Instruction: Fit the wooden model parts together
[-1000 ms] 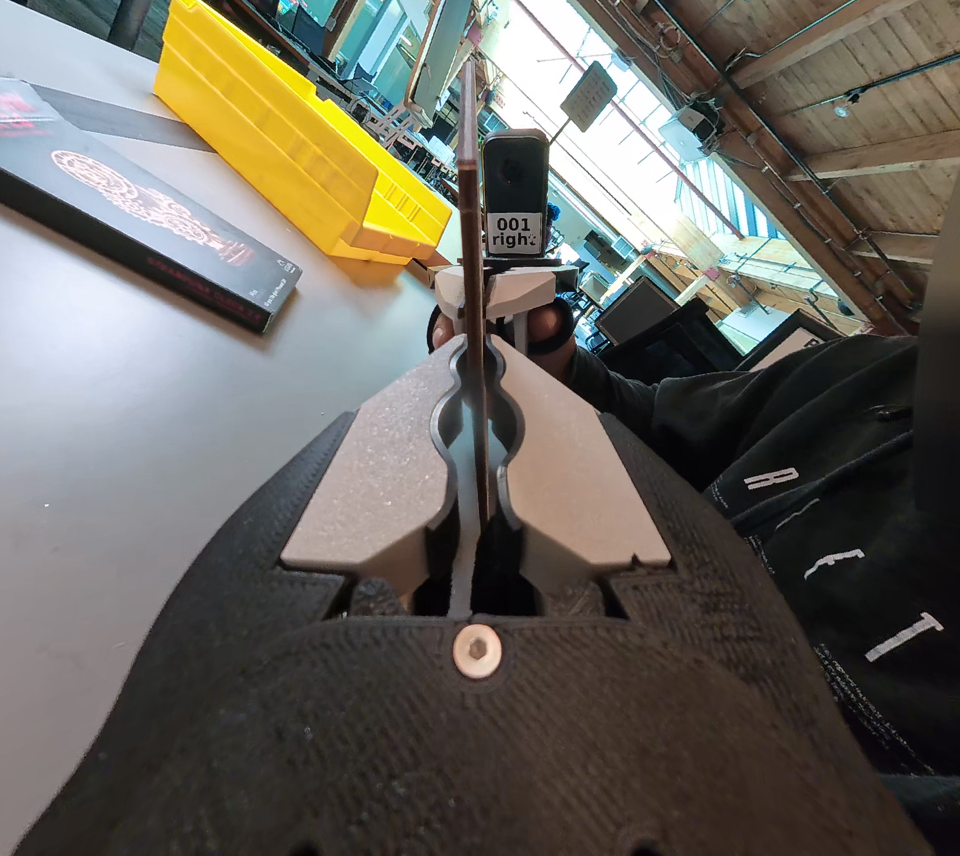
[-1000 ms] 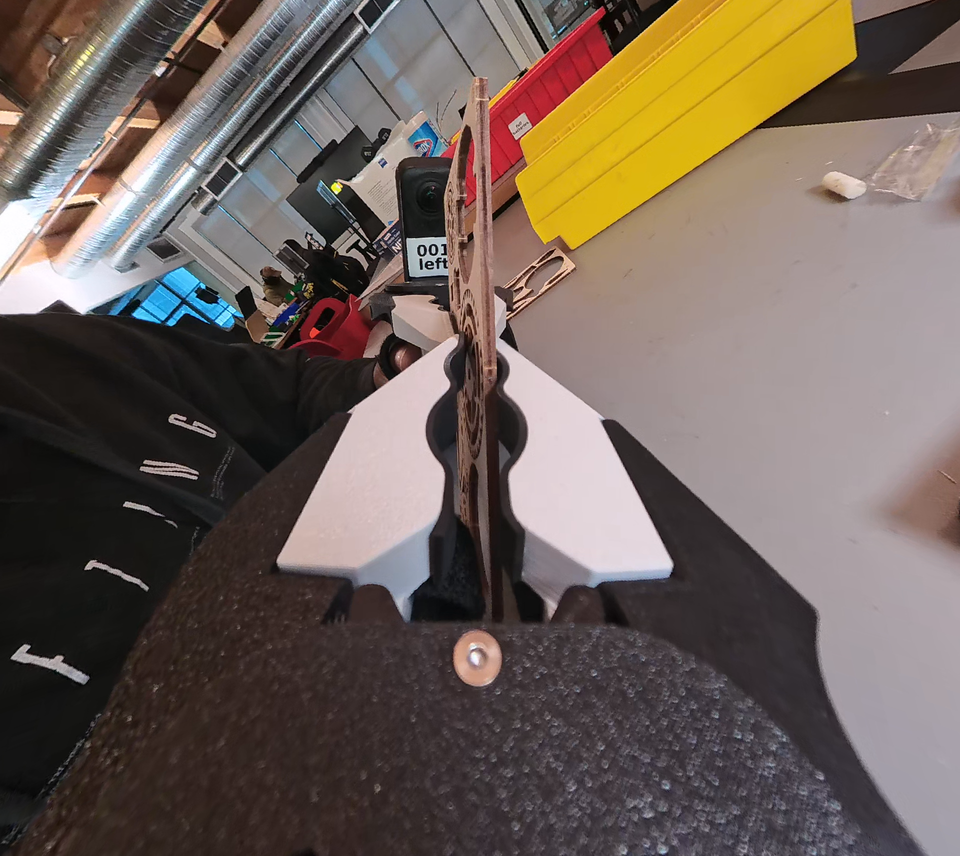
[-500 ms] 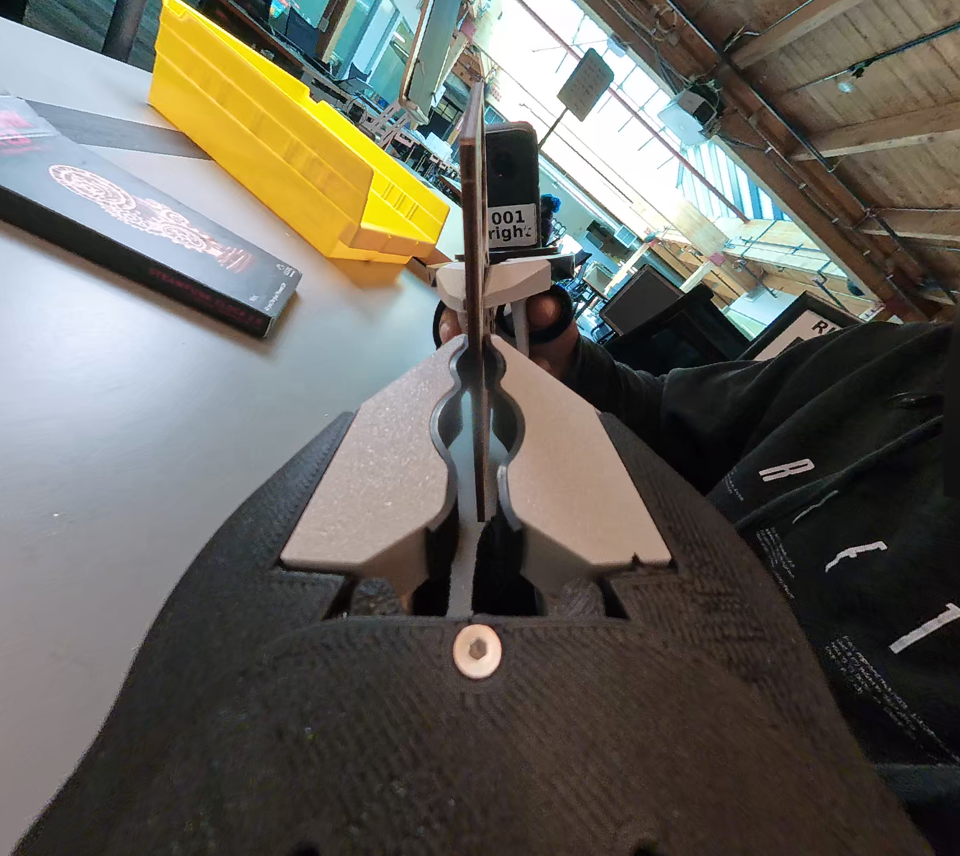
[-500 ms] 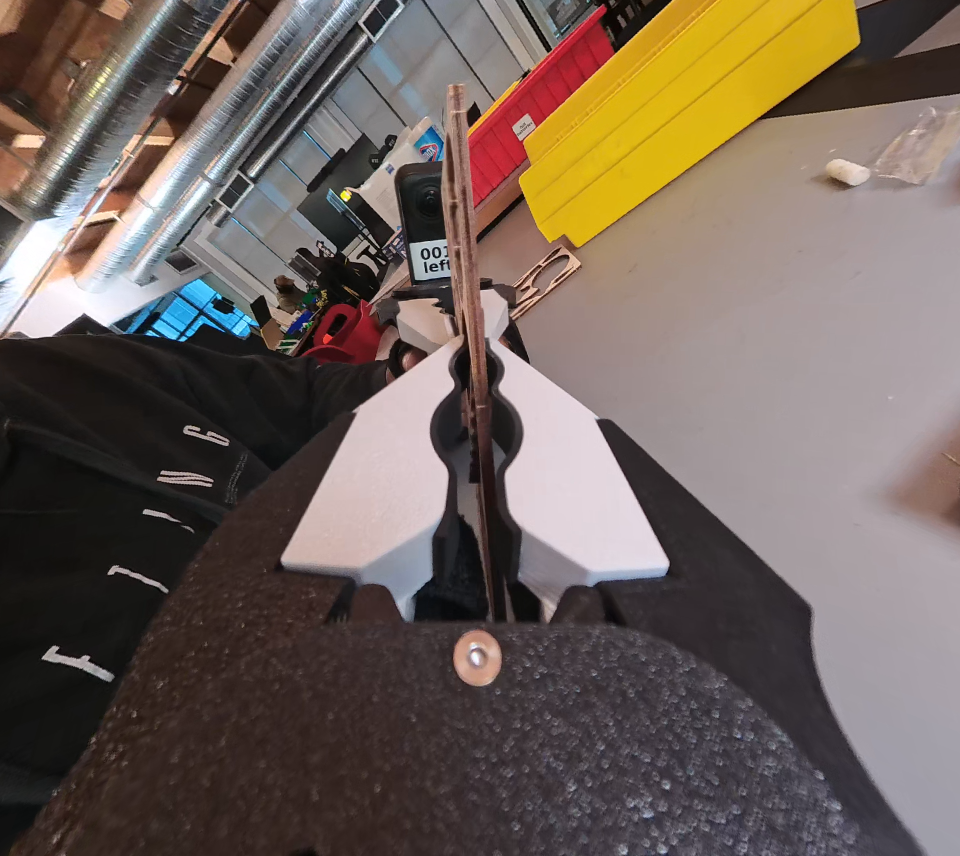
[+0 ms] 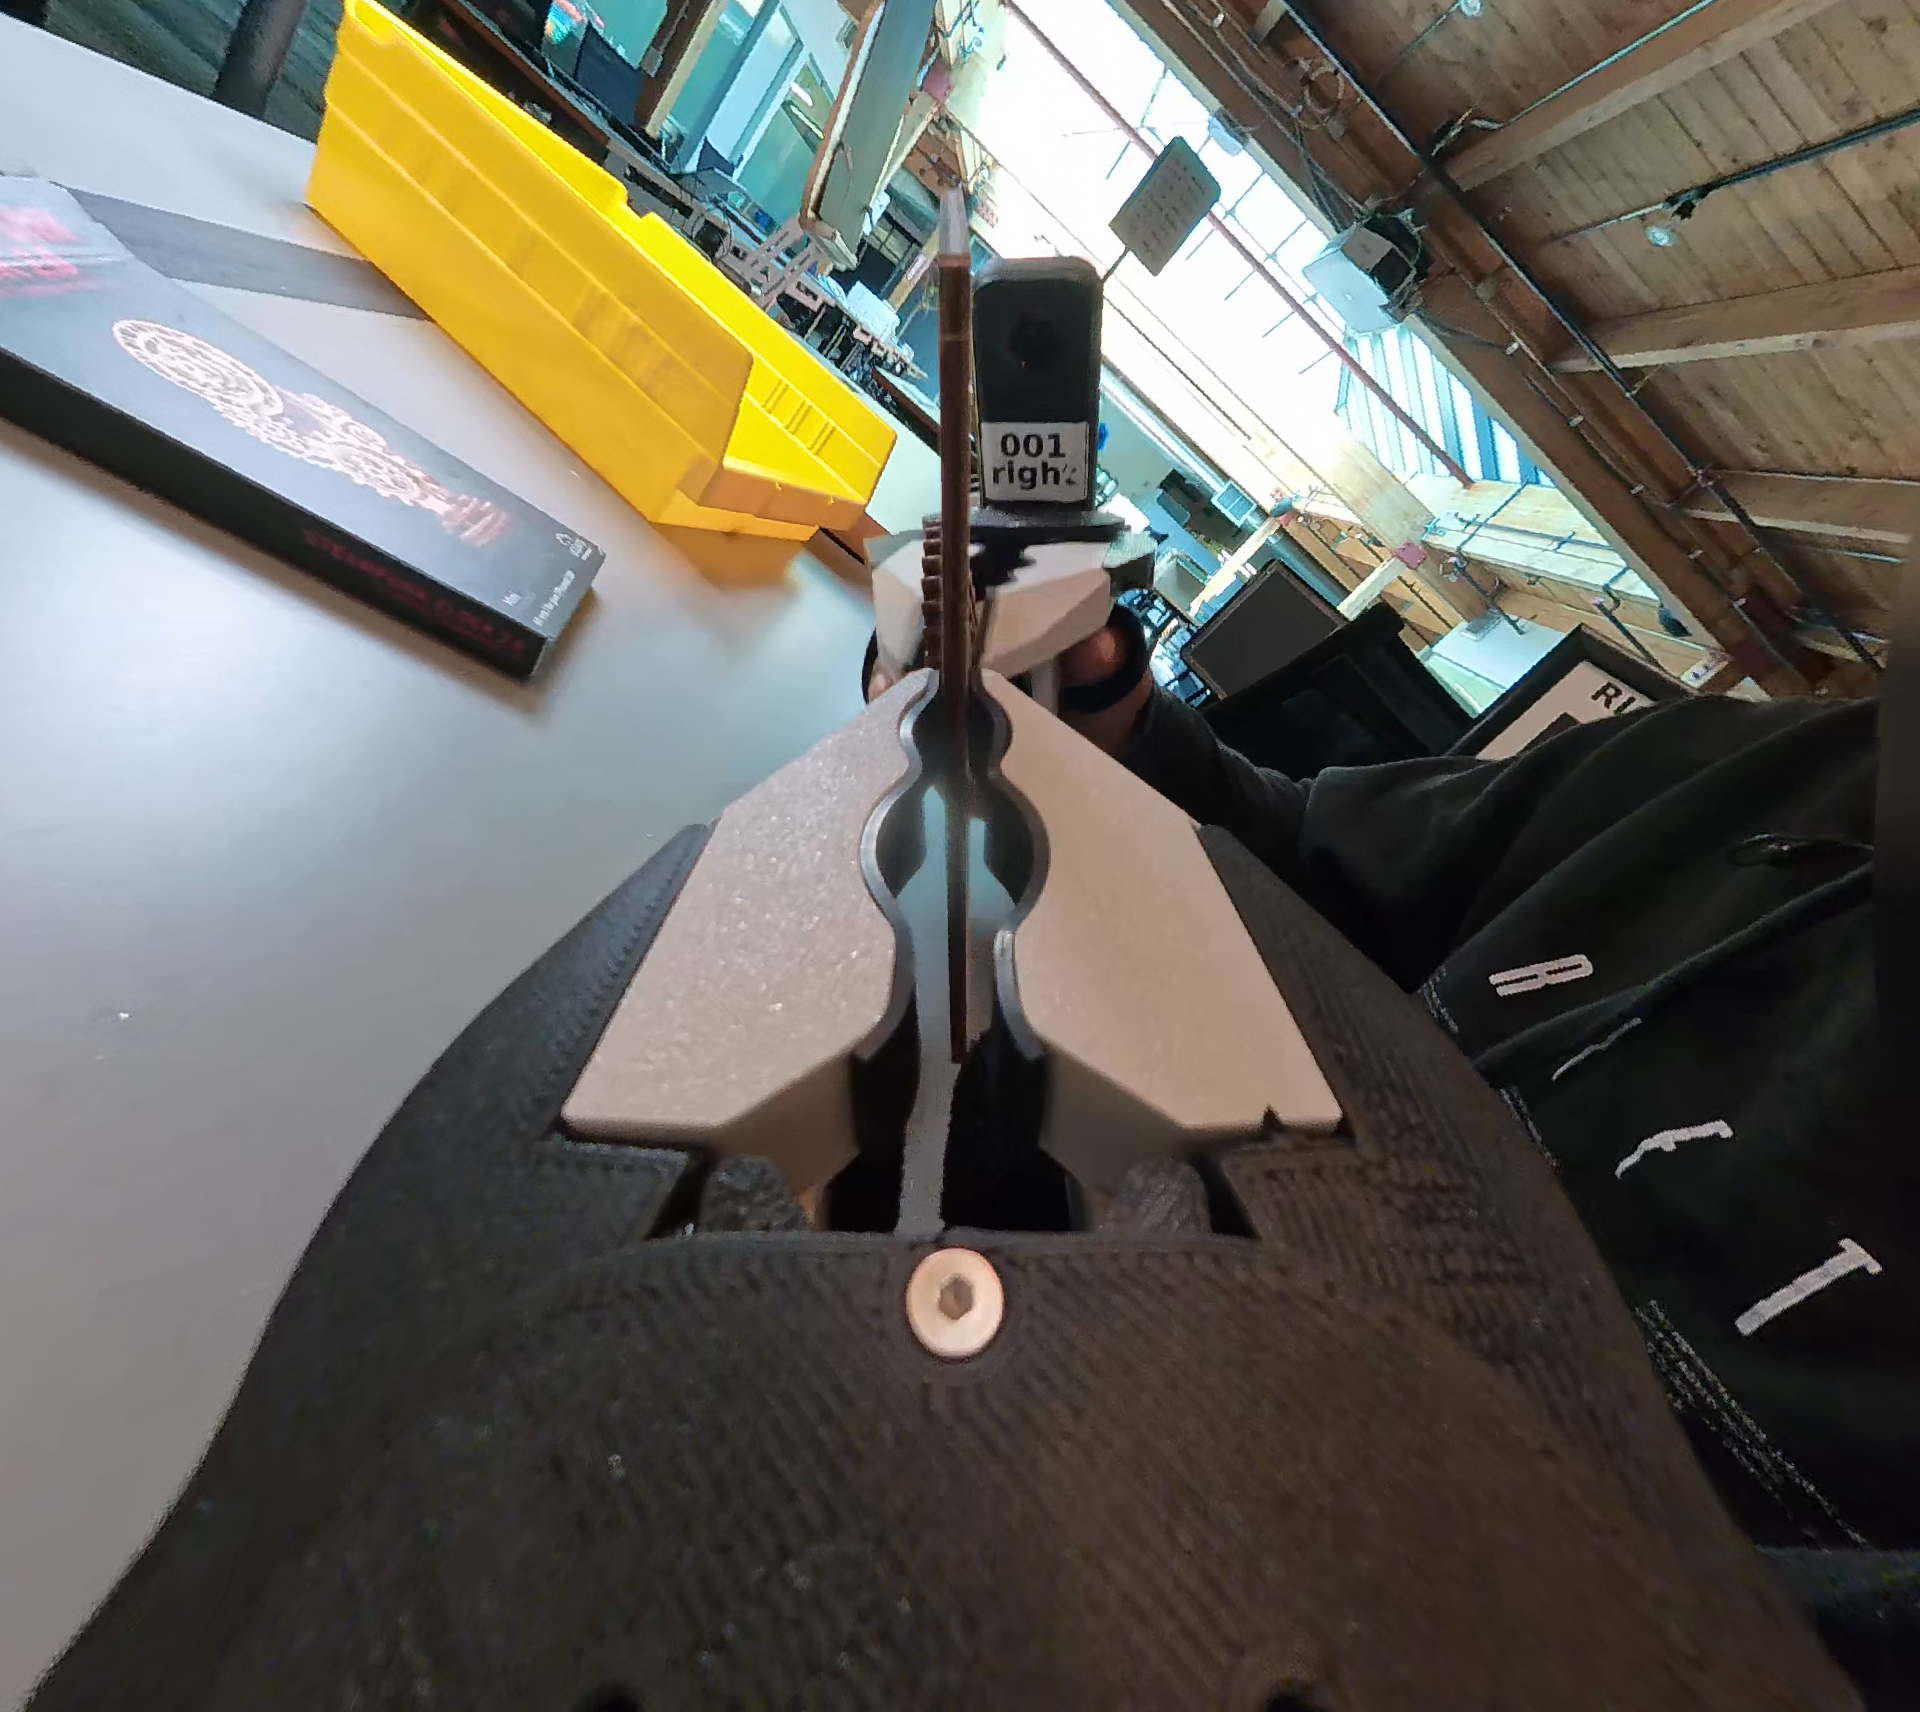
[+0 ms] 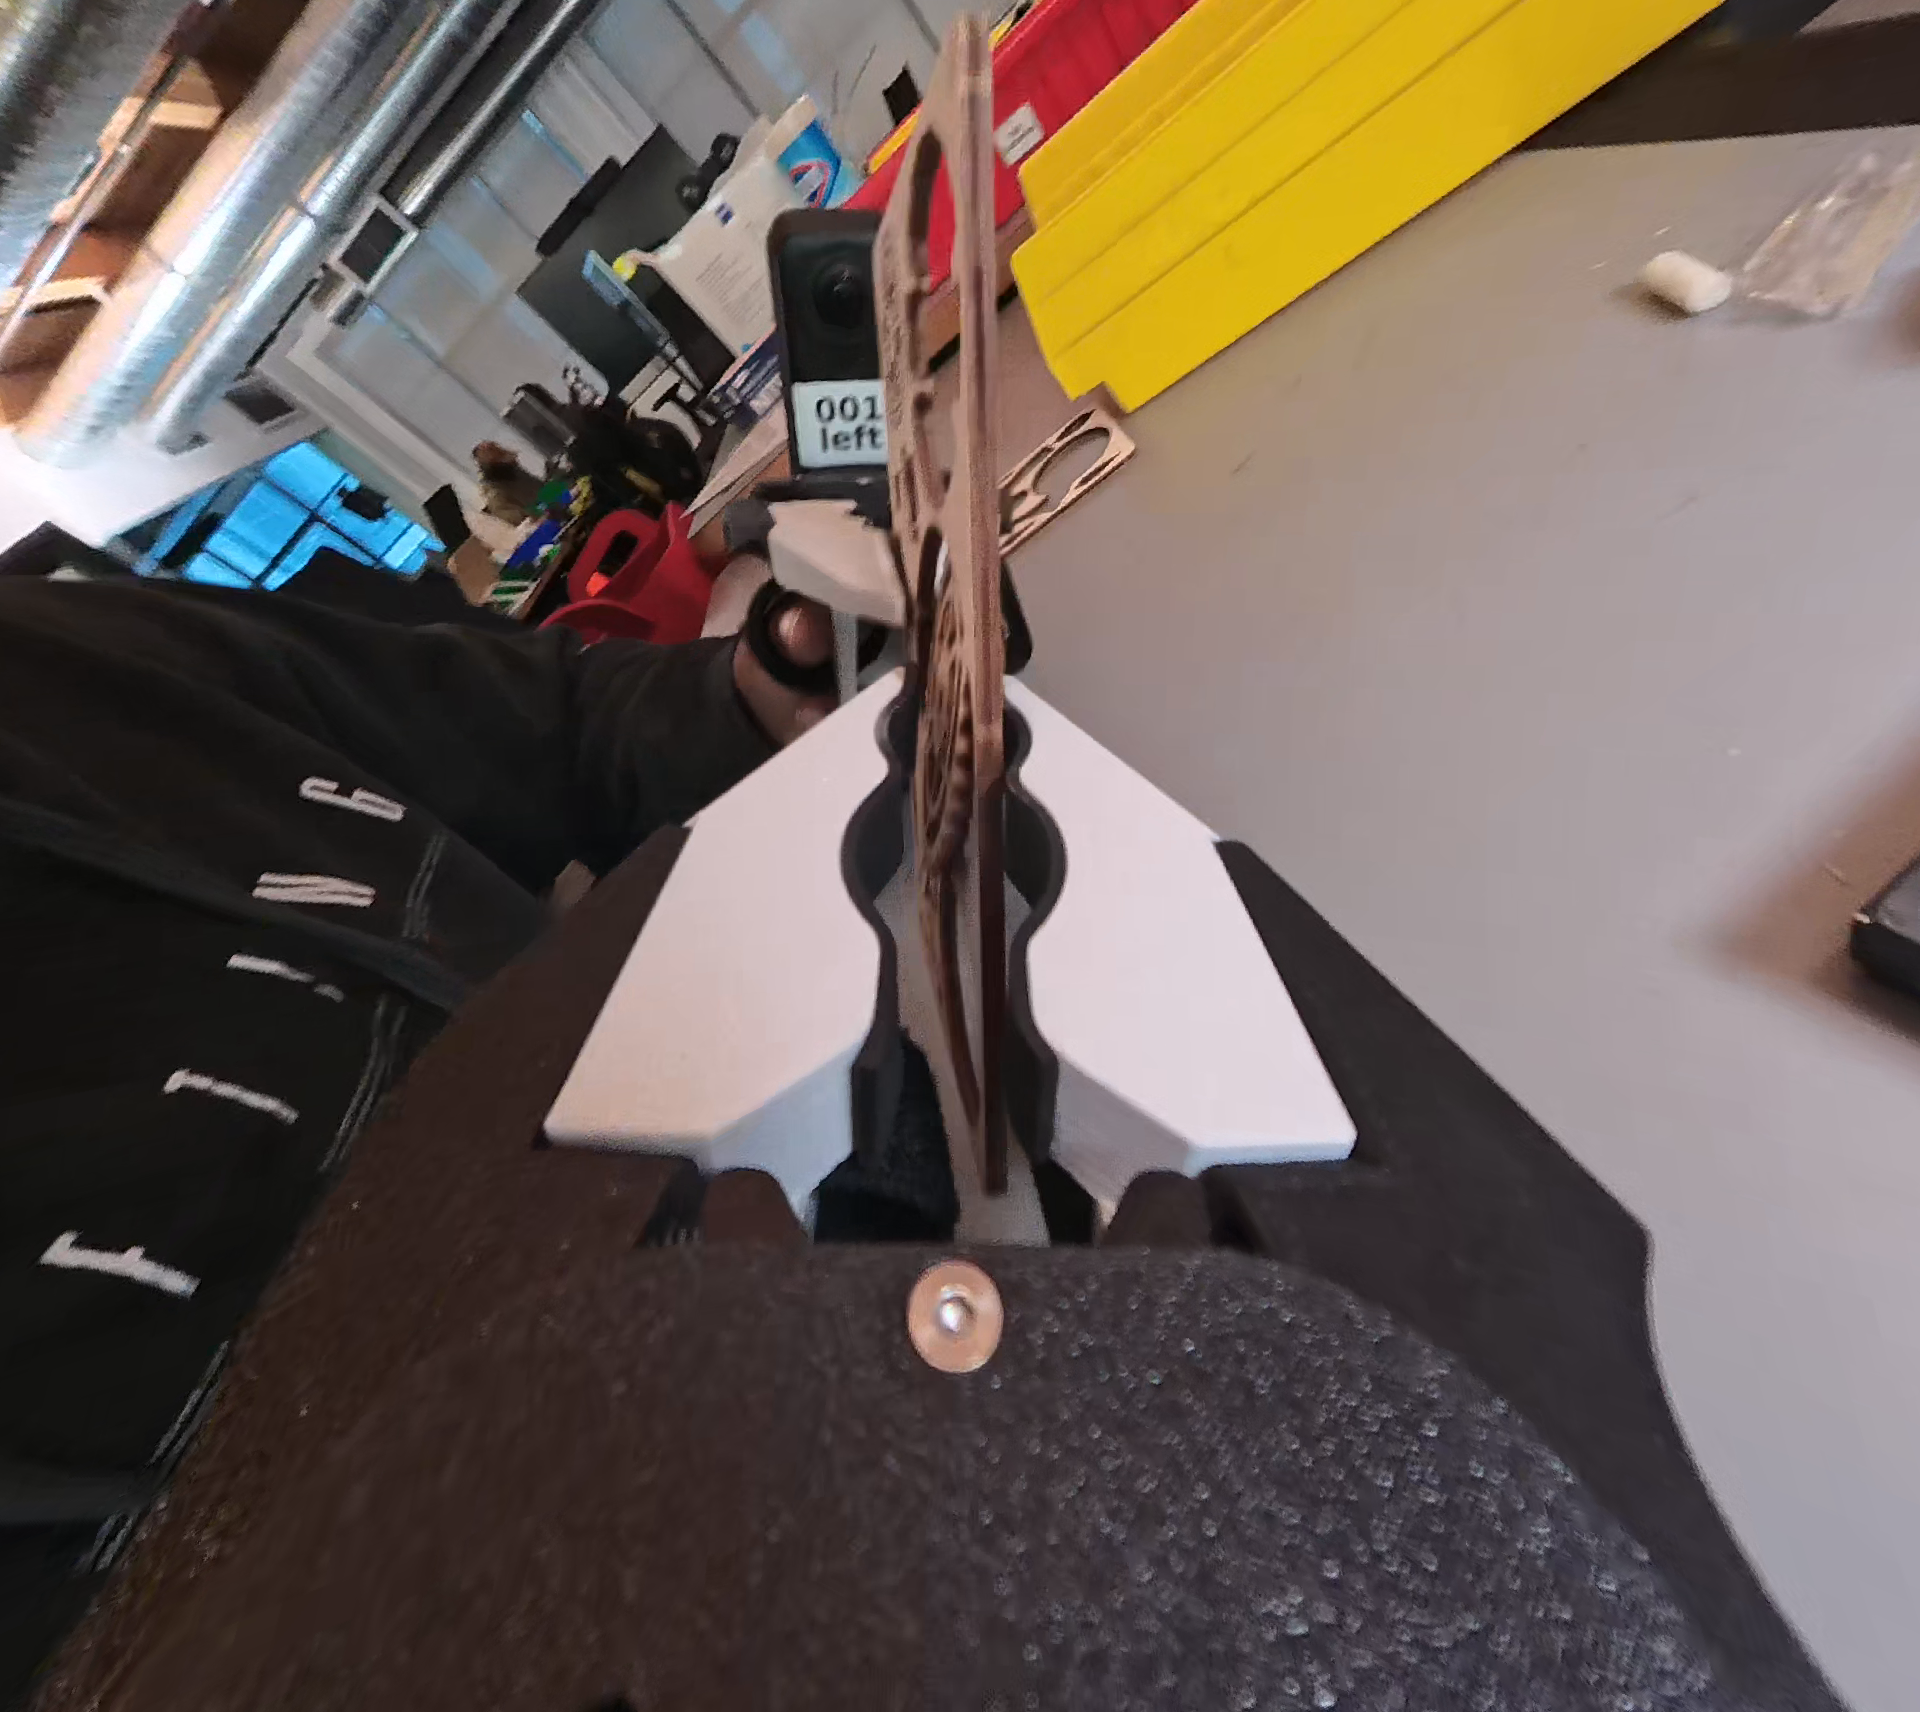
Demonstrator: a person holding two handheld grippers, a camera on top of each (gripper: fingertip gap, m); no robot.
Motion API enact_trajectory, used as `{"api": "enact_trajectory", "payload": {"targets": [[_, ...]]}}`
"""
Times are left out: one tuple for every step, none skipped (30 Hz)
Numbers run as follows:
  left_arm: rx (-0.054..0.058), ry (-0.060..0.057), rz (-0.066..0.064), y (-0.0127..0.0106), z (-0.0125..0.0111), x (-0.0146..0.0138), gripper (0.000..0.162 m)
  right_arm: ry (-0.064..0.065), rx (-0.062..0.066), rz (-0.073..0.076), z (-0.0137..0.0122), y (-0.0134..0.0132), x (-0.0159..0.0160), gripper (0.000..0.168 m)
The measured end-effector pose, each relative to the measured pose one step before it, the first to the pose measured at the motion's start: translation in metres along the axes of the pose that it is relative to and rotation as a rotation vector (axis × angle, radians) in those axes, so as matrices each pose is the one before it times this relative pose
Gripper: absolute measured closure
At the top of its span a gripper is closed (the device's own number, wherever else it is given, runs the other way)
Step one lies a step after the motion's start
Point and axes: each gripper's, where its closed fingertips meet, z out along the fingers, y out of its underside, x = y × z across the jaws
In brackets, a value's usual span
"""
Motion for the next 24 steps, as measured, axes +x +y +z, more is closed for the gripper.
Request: {"api": "enact_trajectory", "payload": {"targets": [[0.0083, -0.0009, -0.0005, -0.00258, -0.00155, -0.00040, 0.161, -0.0112, -0.0026, -0.0033, -0.00134, 0.00020, -0.00156, 0.162], [0.0020, 0.0021, -0.0018, -0.00086, -0.00054, 0.00050, 0.161, 0.0039, 0.0058, -0.0119, -0.00076, -0.00118, -0.00056, 0.165], [0.0045, 0.0026, -0.0014, -0.00038, 0.00007, 0.00081, 0.161, 0.0024, -0.0033, -0.0083, 0.00012, -0.00011, -0.00104, 0.166], [0.0100, 0.0099, -0.0027, -0.00100, -0.00023, 0.00163, 0.160, -0.0055, 0.0019, -0.0054, -0.00012, -0.00093, -0.00197, 0.166], [0.0127, 0.0149, -0.0052, -0.00142, 0.00015, 0.00226, 0.160, -0.0059, 0.0127, -0.0070, -0.00004, -0.00204, -0.00234, 0.167], [-0.0003, 0.0131, -0.0016, 0.00061, 0.00088, 0.00218, 0.155, -0.0031, 0.0262, -0.0124, -0.00004, -0.00357, -0.00235, 0.167], [-0.0247, 0.0020, 0.0050, 0.00455, 0.00219, 0.00069, 0.145, -0.0129, 0.0296, -0.0039, -0.00053, -0.00451, -0.00354, 0.167], [-0.0316, -0.0002, 0.0162, 0.00578, 0.00269, 0.00102, 0.139, -0.0140, 0.0209, 0.0080, -0.00054, -0.00395, -0.00341, 0.167], [-0.0232, 0.0126, 0.0230, 0.00401, 0.00261, 0.00425, 0.148, -0.0027, 0.0098, 0.0013, -0.00023, -0.00212, -0.00165, 0.167], [-0.0139, -0.0017, 0.0216, 0.00164, 0.00229, 0.00295, 0.157, 0.0033, -0.0029, -0.0104, 0.00035, 0.00040, -0.00067, 0.167], [-0.0095, -0.0250, 0.0215, 0.00042, 0.00098, -0.00088, 0.160, 0.0061, 0.0042, -0.0076, 0.00009, -0.00045, -0.00020, 0.167], [-0.0083, -0.0098, 0.0089, -0.00003, -0.00010, 0.00008, 0.160, 0.0050, 0.0025, -0.0092, 0.00002, -0.00018, 0.00004, 0.167], [-0.0099, 0.0015, -0.0180, 0.00009, -0.00049, 0.00030, 0.160, 0.0025, 0.0018, -0.0086, 0.00045, -0.00015, -0.00026, 0.167], [-0.0064, 0.0059, -0.0269, 0.00031, -0.00052, 0.00026, 0.160, 0.0051, -0.0014, -0.0126, 0.00065, 0.00018, 0.00017, 0.167], [-0.0054, 0.0069, -0.0248, 0.00065, -0.00045, 0.00030, 0.160, 0.0073, -0.0075, -0.0208, 0.00054, 0.00051, -0.00002, 0.166], [-0.0038, 0.0072, -0.0207, 0.00041, -0.00013, 0.00071, 0.160, 0.0111, -0.0091, -0.0301, 0.00022, 0.00010, -0.00005, 0.166], [-0.0022, 0.0094, -0.0145, 0.00001, 0.00007, 0.00116, 0.160, 0.0095, -0.0096, -0.0323, 0.00003, -0.00041, -0.00107, 0.165], [-0.0053, 0.0269, -0.0085, 0.00035, 0.00080, 0.00437, 0.161, 0.0381, -0.0141, -0.0414, -0.00040, 0.00004, 0.00241, 0.167], [-0.0190, 0.0304, 0.0005, 0.00296, 0.00248, 0.00642, 0.158, 0.0907, -0.0382, -0.1104, -0.00113, 0.00384, 0.01066, 0.167], [-0.0200, -0.0157, 0.0224, 0.00403, 0.00277, 0.00046, 0.155, 0.0351, -0.0224, -0.0693, -0.00122, 0.00268, 0.00404, 0.167], [0.0081, -0.0101, 0.0257, -0.00089, 0.00016, 0.00070, 0.158, -0.0822, 0.0390, 0.0622, -0.00248, -0.00679, -0.01050, 0.166], [0.0207, 0.0125, -0.0012, -0.00470, -0.00181, 0.00225, 0.160, -0.0762, 0.0282, 0.0837, -0.00064, -0.00578, -0.01067, 0.167], [0.0029, 0.0054, -0.0048, -0.00205, -0.00187, -0.00018, 0.161, 0.0023, 0.0060, -0.0104, 0.00096, -0.00140, -0.00219, 0.166], [0.0021, -0.0038, 0.0024, 0.00011, -0.00145, -0.00267, 0.160, 0.0347, -0.0198, -0.0394, 0.00083, 0.00179, 0.00294, 0.166]]}}
